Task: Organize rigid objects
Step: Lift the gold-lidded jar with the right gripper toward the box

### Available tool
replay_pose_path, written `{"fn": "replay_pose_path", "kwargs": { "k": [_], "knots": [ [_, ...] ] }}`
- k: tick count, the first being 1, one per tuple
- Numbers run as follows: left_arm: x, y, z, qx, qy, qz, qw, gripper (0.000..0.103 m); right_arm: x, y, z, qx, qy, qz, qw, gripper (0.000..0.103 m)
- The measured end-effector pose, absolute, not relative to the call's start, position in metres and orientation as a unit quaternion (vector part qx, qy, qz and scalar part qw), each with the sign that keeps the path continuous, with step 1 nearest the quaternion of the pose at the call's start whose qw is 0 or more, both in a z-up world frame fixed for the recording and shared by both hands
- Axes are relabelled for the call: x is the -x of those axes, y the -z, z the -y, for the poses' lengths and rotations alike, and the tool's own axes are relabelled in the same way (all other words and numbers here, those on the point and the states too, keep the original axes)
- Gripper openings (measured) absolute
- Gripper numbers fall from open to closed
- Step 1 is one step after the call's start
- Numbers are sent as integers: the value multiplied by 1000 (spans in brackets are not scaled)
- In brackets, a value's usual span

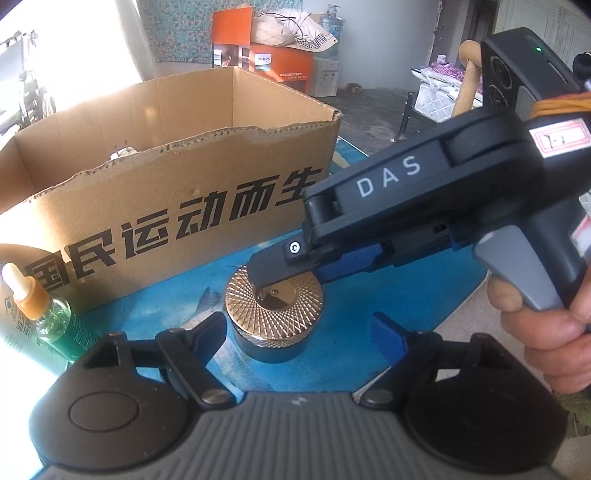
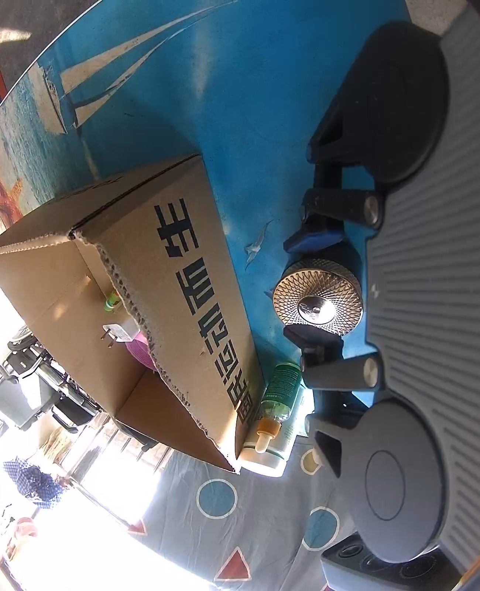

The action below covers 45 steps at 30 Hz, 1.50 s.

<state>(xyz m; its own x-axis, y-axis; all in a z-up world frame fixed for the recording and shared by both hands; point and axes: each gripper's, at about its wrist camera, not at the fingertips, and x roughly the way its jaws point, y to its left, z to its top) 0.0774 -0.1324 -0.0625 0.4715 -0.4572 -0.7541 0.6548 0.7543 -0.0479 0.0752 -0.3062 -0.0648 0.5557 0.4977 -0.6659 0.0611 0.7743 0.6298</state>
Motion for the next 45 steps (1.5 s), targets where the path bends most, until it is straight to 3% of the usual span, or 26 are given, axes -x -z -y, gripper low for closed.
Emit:
{"fn": "replay_pose_path", "kwargs": {
  "k": [9,21,45],
  "knots": [
    [-93,74,144,-151,301,-420,843,84,-76,72,308,-333,-128,-461,812,45],
    [-104,77,158,-145,291,-431,841,59,-81,81,308,-351,-130,-469,800,51],
    [-86,46,153,-125,272,-404,865,57,-69,47,292,-318,-135,-449,824,51]
  ]
}}
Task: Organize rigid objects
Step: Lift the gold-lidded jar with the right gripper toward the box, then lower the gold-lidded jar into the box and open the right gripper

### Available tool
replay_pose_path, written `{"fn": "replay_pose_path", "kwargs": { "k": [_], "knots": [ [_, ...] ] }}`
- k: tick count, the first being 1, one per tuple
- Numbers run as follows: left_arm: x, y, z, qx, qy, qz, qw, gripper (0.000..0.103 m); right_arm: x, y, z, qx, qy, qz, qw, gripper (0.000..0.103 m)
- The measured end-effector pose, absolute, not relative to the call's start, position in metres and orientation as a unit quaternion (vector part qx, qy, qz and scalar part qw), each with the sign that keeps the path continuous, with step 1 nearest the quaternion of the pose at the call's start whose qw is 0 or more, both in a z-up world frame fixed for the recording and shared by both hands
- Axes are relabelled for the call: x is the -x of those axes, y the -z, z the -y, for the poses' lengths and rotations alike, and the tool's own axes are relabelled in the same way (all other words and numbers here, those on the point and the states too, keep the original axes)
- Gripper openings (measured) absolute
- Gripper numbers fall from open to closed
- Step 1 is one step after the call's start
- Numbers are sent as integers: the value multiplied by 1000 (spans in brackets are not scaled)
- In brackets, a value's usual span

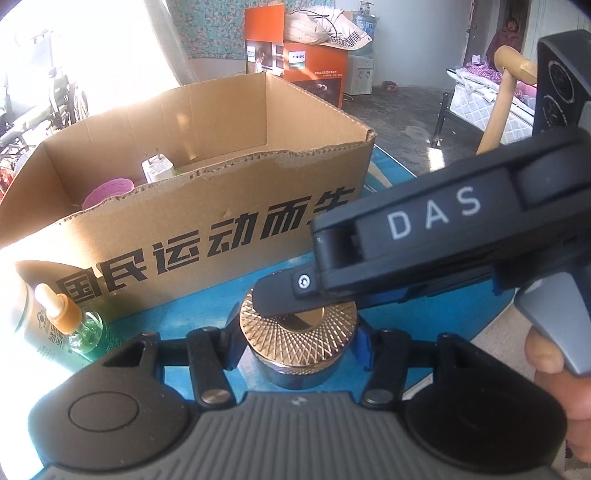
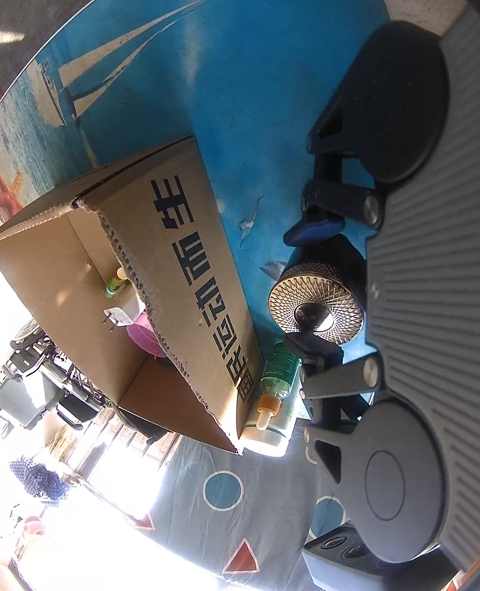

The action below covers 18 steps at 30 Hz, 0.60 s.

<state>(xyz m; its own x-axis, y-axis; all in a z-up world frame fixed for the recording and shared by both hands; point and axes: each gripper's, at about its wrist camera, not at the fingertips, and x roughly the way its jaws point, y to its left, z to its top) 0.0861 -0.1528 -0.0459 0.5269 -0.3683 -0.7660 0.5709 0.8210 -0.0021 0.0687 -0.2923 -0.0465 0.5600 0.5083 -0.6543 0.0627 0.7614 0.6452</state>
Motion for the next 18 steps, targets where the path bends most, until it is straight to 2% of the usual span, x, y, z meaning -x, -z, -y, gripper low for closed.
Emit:
{"fn": "replay_pose_path", "kwargs": {
  "k": [18],
  "knots": [
    [-67,-21,143,-123,256,-331,900,57,-54,-30,282,-276,-162,-378,869,52]
  ]
}}
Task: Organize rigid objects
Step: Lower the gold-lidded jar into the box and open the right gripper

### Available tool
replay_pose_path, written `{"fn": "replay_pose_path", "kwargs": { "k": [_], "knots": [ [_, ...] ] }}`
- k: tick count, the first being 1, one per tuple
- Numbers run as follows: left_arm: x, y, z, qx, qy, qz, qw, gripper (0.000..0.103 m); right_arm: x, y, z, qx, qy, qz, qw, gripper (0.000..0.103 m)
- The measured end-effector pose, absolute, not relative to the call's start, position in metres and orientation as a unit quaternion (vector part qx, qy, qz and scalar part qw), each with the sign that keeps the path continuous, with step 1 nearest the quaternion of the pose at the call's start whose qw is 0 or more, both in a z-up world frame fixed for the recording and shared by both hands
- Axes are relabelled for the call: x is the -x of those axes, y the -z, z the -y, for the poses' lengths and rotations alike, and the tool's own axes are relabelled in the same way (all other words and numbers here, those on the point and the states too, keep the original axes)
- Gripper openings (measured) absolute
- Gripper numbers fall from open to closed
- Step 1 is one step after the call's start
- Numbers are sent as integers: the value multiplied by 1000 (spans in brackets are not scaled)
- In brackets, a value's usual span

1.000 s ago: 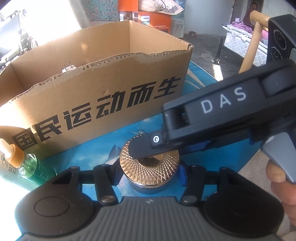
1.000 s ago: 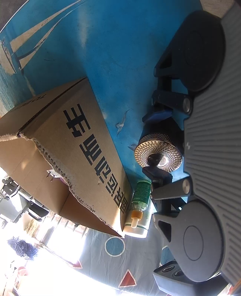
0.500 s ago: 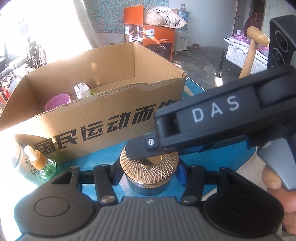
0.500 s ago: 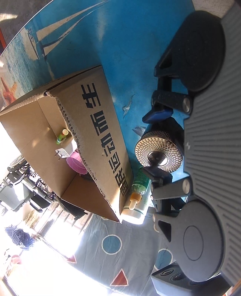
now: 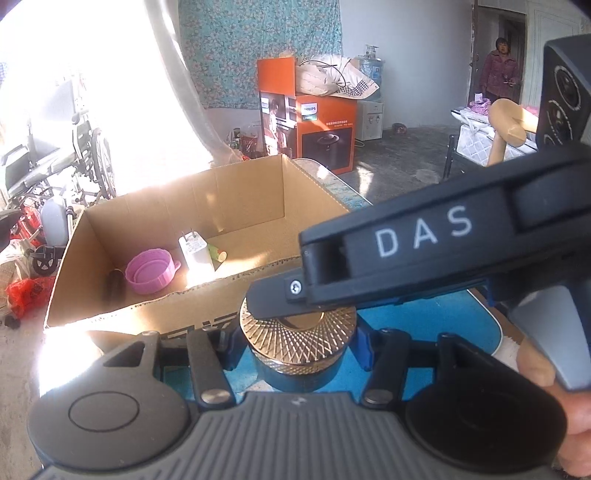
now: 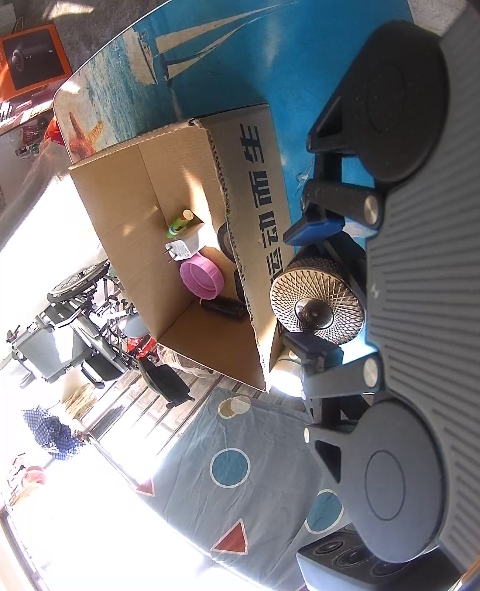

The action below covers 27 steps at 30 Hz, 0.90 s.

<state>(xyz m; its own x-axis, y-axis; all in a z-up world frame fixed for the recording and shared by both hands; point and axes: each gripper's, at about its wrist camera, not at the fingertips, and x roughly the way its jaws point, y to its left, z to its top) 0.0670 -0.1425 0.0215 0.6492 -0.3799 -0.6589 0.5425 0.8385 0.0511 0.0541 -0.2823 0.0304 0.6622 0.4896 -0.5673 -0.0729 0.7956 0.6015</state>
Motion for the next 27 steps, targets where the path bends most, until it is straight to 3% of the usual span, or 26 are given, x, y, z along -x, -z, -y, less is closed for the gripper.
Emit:
{"fn": "replay_pose_path", "kwargs": {
  "k": [15,27],
  "knots": [
    [-105,-58,164,-106,262,-314,906,57,-89,-77,302,-255,-166,-353,885,52],
    [-204,-46,185,-44,255,-386,885,57,-189,-77,317,-216,-154,-406,875,53]
  ]
}}
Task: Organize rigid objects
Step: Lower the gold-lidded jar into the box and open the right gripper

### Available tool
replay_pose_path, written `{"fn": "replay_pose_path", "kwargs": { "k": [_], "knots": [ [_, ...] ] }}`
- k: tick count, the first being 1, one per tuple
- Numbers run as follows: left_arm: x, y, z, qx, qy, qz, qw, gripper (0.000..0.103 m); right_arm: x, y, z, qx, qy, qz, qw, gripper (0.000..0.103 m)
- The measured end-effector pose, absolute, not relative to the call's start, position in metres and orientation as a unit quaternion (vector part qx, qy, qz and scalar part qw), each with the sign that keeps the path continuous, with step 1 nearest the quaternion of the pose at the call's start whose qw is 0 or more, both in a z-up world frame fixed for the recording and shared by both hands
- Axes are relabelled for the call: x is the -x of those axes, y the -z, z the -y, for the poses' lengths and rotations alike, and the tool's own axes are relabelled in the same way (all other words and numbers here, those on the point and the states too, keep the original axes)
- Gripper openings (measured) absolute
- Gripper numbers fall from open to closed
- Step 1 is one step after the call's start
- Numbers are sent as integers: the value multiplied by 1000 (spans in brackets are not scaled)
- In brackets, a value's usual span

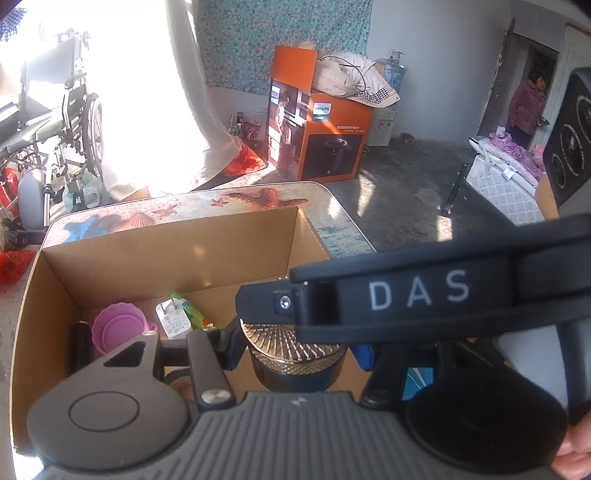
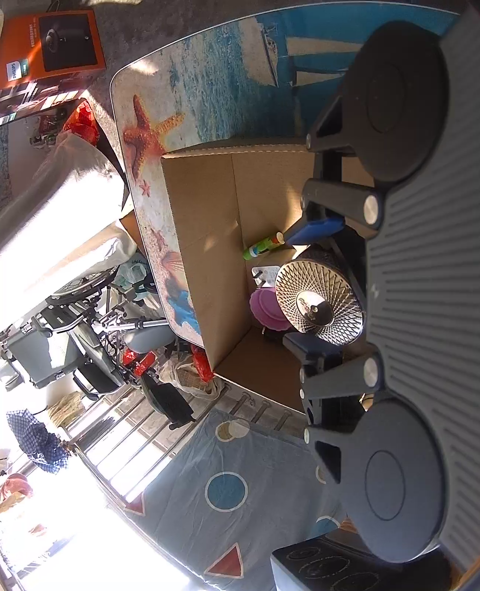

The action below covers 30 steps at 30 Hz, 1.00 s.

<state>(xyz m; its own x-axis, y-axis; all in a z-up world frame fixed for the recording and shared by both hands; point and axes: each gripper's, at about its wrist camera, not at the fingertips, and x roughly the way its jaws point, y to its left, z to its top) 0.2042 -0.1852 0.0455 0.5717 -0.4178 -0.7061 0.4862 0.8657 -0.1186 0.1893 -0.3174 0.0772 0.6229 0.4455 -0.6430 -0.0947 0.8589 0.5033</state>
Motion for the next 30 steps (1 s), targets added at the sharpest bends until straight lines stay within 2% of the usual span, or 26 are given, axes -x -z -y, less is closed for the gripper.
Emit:
{"fn": "replay_pose_path", "kwargs": {
  "k": [14,23,30],
  "knots": [
    [-312,1,196,17,202,-454,868,57,-330,-31,325,-166,-169,-479,845,53],
    [-343,21,201,39,191,-486,852,59,-359,-23,311,-79,-179,-470,861,52],
    [-346,27,199,51,180,-498,847,61,-359,-22,314,-72,-183,-462,865,51]
  ]
}}
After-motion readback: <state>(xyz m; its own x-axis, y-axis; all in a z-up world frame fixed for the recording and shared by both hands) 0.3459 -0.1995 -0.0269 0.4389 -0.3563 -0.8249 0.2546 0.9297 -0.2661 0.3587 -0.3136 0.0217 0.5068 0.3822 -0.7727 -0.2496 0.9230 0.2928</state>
